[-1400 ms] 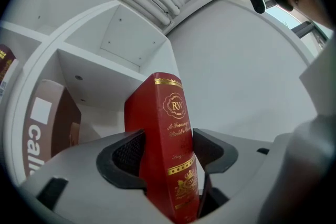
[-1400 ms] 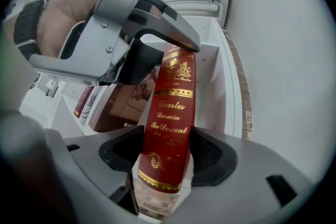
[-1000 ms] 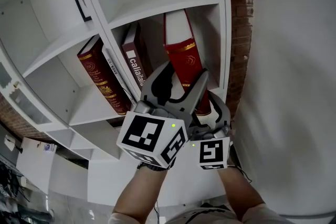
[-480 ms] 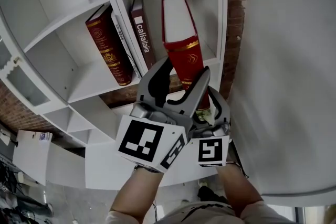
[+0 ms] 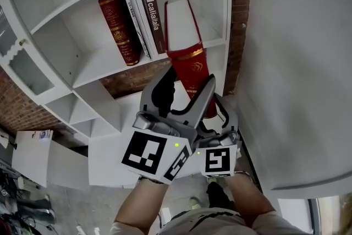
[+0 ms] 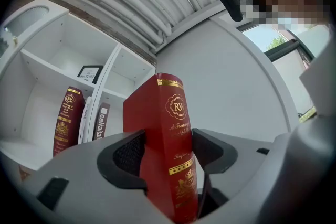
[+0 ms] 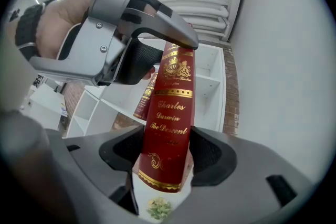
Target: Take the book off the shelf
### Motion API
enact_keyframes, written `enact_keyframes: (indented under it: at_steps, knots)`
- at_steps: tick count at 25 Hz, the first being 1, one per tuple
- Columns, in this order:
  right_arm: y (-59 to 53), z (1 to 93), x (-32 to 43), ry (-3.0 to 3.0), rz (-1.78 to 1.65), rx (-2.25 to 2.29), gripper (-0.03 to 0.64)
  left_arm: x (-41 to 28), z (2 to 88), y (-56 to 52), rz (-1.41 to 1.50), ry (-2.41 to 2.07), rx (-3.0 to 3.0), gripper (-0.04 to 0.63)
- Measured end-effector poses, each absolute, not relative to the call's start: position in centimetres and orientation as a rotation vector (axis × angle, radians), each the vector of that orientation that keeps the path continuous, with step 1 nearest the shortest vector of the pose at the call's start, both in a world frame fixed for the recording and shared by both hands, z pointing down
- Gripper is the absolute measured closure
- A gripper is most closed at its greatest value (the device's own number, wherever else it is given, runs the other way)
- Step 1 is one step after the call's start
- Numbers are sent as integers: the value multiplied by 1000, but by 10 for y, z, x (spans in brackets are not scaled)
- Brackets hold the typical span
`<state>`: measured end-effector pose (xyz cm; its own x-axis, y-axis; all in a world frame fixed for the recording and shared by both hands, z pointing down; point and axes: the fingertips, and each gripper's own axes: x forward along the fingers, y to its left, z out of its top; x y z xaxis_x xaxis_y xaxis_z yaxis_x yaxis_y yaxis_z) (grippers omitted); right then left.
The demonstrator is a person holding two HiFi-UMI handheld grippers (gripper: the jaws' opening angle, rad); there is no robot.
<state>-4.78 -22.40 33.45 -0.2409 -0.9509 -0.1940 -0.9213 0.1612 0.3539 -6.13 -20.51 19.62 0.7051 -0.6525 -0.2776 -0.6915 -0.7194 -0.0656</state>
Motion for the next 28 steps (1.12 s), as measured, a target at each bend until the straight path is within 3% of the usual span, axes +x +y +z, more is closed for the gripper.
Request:
enact_keyframes:
  at_steps: [28]
  knots:
    - [-170,366,-85,-2376,-526,1833,342,-98,227,-162,347,1146,-2797,301]
